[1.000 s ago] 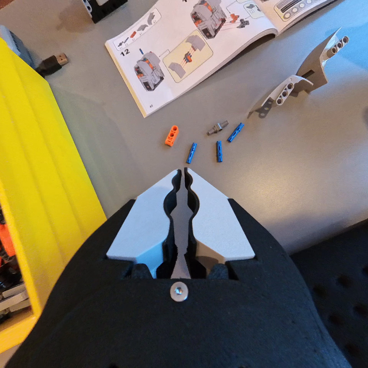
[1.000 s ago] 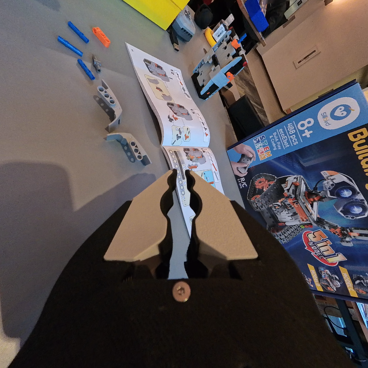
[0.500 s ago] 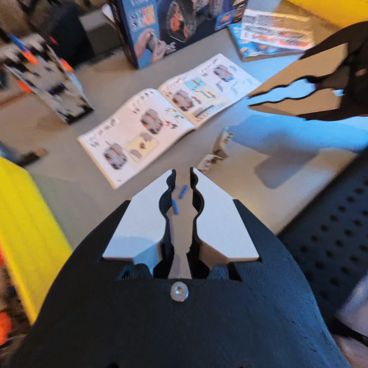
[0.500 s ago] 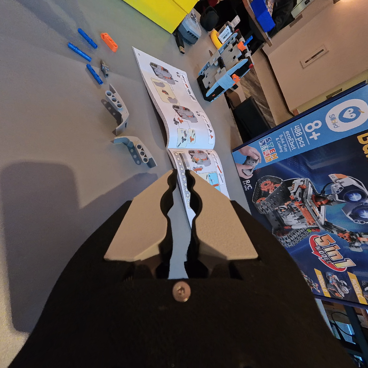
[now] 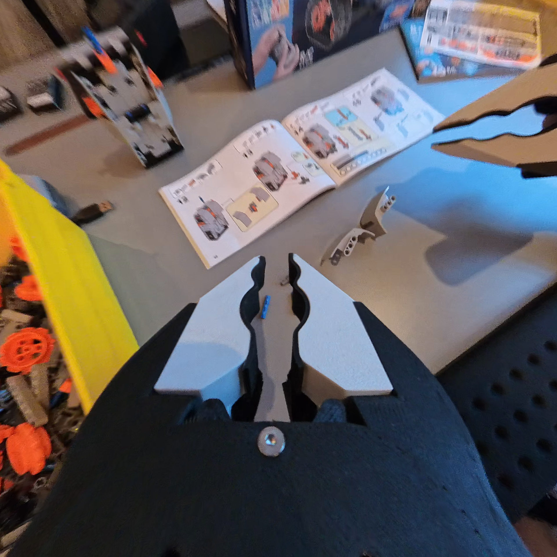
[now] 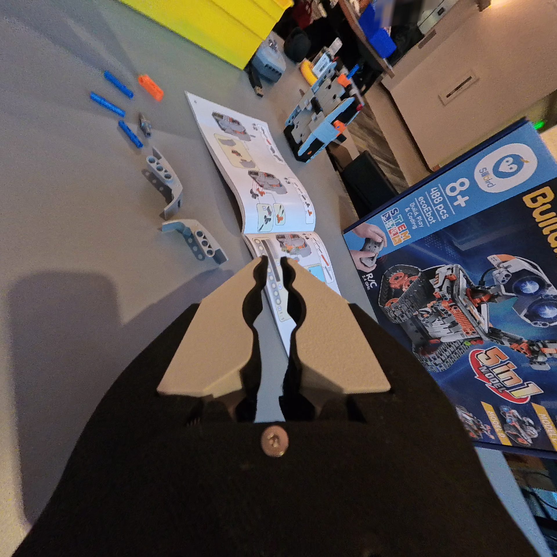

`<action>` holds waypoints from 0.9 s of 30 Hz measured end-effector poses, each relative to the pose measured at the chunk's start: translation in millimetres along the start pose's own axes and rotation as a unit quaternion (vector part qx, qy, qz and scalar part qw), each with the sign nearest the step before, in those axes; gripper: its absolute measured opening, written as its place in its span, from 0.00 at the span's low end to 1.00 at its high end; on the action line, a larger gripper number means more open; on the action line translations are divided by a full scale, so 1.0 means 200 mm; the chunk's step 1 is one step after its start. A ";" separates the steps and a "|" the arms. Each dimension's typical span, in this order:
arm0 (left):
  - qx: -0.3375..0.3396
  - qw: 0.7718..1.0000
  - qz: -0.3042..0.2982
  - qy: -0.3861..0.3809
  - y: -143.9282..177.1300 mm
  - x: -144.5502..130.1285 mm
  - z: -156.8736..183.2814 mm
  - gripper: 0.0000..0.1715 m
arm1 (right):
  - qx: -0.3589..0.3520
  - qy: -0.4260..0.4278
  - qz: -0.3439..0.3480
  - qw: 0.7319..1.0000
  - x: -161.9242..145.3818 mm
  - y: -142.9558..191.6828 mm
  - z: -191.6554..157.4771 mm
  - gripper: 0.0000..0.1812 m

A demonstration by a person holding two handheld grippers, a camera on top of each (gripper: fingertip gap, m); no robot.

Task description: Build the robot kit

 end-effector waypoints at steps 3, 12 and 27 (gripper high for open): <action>0.043 0.990 0.133 0.011 0.20 0.09 -0.06 0.05 | -0.021 -0.049 0.060 0.997 0.07 0.05 0.05 0.00; 0.072 0.939 0.337 0.018 0.66 0.42 -0.24 0.16 | -0.077 -0.126 0.216 0.965 0.47 0.32 0.42 0.00; -0.042 0.918 0.394 0.007 0.64 1.00 -0.20 0.32 | 0.026 -0.220 0.349 0.911 0.78 0.46 0.79 0.05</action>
Point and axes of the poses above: each gripper's, where its closed fingertips meet, y back along the fingers, x out of its top, z = x × y across the jaws, the point moved 3 cm from there along y, back along the fingers, and after that the axes turned 9 degrees about x, right-handed, at the moved point
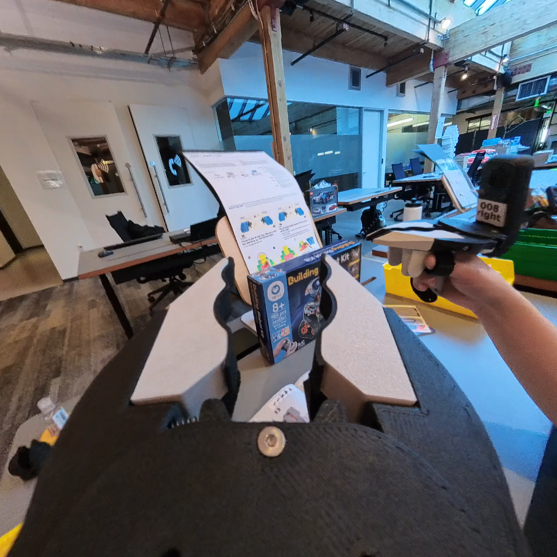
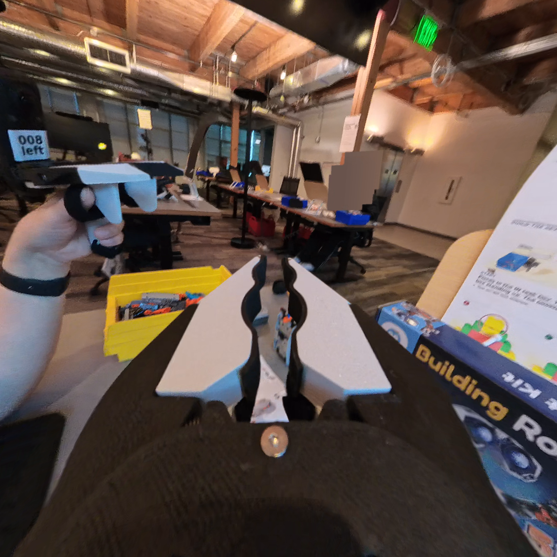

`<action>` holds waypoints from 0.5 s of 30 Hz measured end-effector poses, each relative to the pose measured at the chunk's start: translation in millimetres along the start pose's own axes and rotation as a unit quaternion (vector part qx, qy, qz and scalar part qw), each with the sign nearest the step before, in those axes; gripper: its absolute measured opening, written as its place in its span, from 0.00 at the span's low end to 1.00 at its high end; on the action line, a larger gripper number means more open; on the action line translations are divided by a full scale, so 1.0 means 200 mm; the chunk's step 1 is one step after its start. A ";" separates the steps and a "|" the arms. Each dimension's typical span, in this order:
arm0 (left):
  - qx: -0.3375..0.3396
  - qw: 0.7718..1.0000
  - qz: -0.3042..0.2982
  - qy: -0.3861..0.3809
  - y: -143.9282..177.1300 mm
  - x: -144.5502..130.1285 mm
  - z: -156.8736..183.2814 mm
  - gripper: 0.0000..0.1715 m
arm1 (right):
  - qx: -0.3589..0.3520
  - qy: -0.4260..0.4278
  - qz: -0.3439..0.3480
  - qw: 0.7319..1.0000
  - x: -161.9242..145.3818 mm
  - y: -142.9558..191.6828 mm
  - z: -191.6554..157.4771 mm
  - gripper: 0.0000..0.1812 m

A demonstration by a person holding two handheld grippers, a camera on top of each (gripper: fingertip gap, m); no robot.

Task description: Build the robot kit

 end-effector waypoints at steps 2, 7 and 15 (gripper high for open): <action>-0.004 0.999 -0.035 0.000 -0.02 -0.08 -0.02 0.29 | 0.014 -0.019 -0.016 1.000 -0.04 -0.01 0.02 0.05; -0.002 0.997 -0.081 0.006 -0.06 -0.16 -0.07 0.24 | 0.016 0.015 -0.100 0.995 -0.19 -0.05 0.05 0.05; 0.049 0.987 -0.152 -0.007 -0.04 -0.25 -0.25 0.25 | 0.000 0.099 -0.252 0.963 -0.48 -0.12 0.10 0.07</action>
Point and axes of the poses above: each gripper's, where its closed fingertips meet, y back along the fingers, x out of its top, z = x × y across the jaws, the point moved 3 cm from there along y, back along the fingers, and after that the axes turned 9 degrees about x, right-handed, at the moved point
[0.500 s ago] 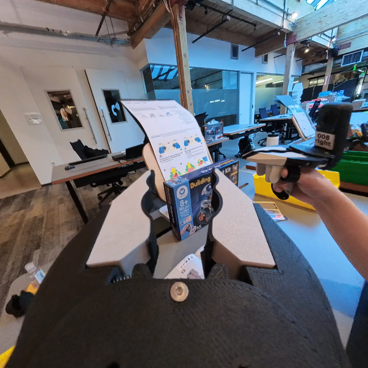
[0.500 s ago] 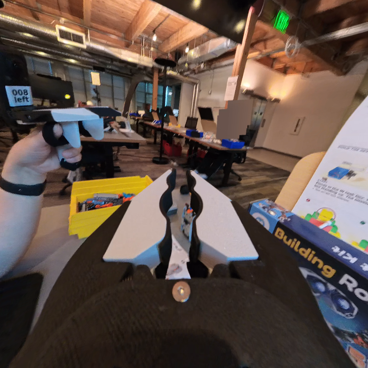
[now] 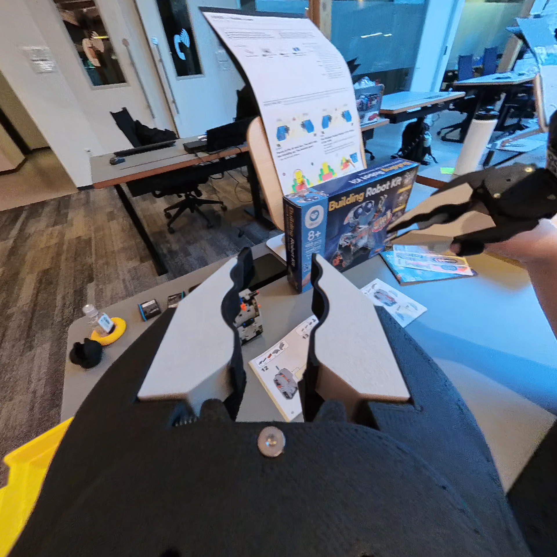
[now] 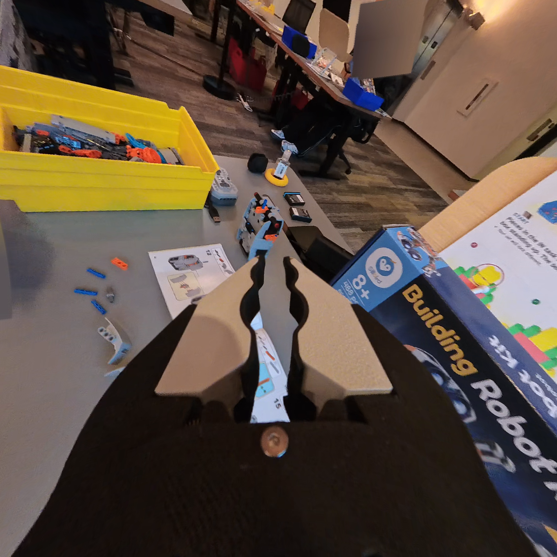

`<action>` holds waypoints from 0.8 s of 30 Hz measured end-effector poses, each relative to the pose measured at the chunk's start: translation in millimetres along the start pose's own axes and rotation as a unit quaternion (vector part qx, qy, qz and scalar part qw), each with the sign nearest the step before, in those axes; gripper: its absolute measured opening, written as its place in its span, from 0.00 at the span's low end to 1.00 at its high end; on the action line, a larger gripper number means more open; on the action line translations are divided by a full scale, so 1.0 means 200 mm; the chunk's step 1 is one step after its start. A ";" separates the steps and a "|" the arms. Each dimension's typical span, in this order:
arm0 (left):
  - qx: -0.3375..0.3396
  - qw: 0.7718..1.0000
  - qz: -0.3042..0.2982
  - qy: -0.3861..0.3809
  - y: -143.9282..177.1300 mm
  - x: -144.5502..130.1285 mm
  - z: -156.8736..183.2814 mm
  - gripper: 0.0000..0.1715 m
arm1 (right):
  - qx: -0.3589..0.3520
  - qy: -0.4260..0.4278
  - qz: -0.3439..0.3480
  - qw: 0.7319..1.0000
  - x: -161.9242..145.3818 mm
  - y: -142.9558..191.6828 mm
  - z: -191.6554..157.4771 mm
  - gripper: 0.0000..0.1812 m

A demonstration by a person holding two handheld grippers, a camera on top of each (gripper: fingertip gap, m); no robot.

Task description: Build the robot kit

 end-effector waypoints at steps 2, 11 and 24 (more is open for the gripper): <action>0.006 1.000 -0.010 0.002 0.00 -0.02 -0.04 0.25 | 0.017 -0.014 0.014 1.000 0.00 -0.04 -0.01 0.09; 0.042 0.998 -0.028 0.039 0.02 -0.08 -0.23 0.25 | 0.030 -0.028 -0.011 0.999 -0.12 -0.18 -0.01 0.15; 0.046 0.996 -0.044 0.069 0.01 -0.14 -0.33 0.24 | 0.089 -0.011 -0.049 0.995 -0.32 -0.43 -0.15 0.16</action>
Point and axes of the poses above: each gripper's, where its closed fingertips meet, y back along the fingers, x out of its top, z = x × y across the jaws, the point moved 3 cm from there along y, back along the fingers, and after that the axes turned 9 degrees about x, right-handed, at the moved point
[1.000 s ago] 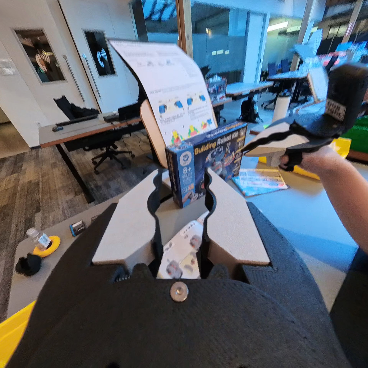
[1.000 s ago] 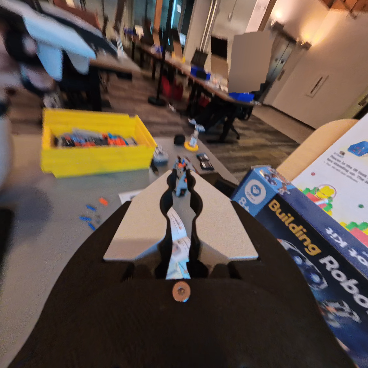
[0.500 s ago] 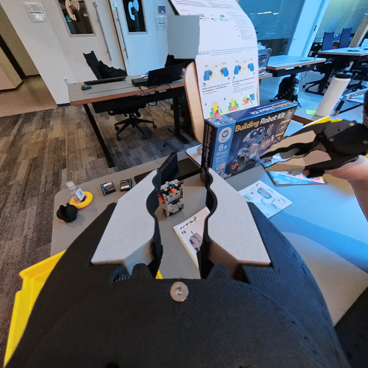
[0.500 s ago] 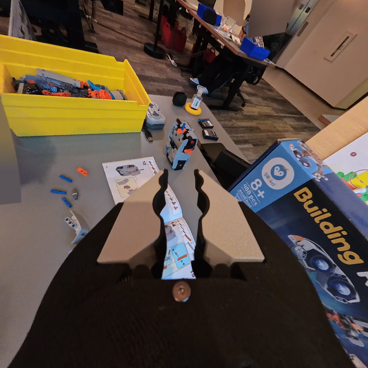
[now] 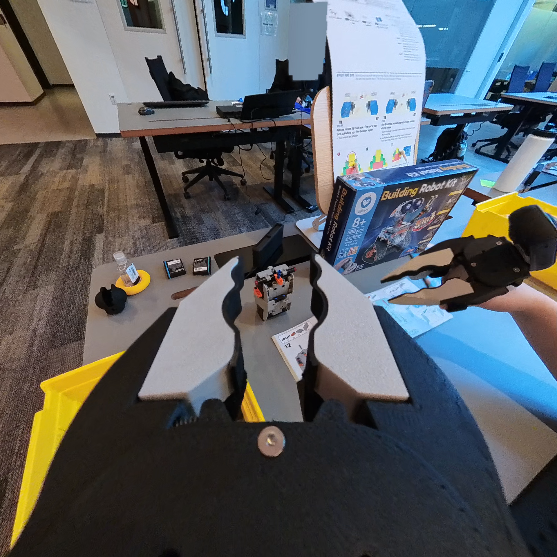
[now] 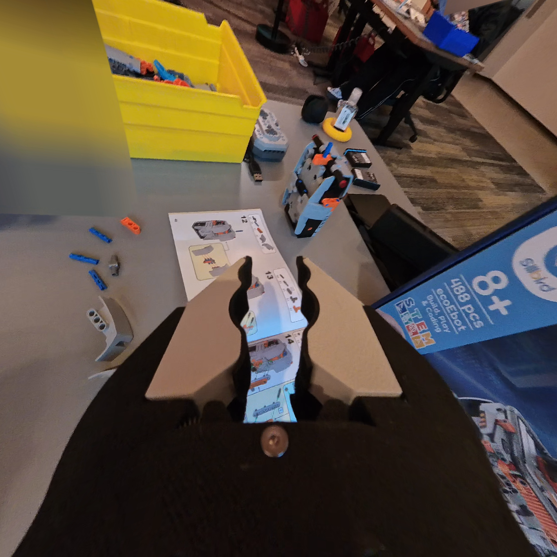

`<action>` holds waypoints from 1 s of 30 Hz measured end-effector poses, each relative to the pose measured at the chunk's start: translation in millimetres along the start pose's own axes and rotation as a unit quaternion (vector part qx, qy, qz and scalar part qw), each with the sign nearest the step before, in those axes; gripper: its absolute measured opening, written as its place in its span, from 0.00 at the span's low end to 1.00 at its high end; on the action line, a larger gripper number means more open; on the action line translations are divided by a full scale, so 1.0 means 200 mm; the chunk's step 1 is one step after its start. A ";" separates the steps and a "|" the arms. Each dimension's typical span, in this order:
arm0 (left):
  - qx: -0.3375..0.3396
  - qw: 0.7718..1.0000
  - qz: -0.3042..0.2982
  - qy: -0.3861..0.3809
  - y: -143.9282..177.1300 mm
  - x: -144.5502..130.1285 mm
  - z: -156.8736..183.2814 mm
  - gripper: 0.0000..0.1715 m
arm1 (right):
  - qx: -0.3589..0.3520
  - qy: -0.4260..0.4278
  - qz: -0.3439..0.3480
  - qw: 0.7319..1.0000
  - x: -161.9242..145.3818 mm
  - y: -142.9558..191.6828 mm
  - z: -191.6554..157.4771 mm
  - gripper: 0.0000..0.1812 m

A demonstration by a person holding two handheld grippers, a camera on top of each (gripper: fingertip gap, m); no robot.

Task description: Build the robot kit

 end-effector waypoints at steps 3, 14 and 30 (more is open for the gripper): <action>0.007 1.000 0.000 -0.003 0.01 0.00 -0.01 0.24 | 0.012 0.010 -0.008 1.000 -0.02 -0.02 -0.03 0.16; 0.040 0.999 -0.023 -0.001 -0.02 -0.04 -0.07 0.24 | -0.007 -0.008 0.006 1.000 -0.06 -0.02 0.02 0.15; 0.048 0.998 -0.037 -0.010 -0.05 -0.05 -0.05 0.23 | -0.035 -0.004 -0.001 0.999 -0.11 0.02 0.03 0.11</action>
Point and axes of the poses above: each gripper's, where its closed fingertips meet, y back along the fingers, x out of its top, z = x × y across the jaws, the point moved 3 cm from there along y, back along the fingers, and after that the axes turned 9 degrees about x, right-handed, at the moved point
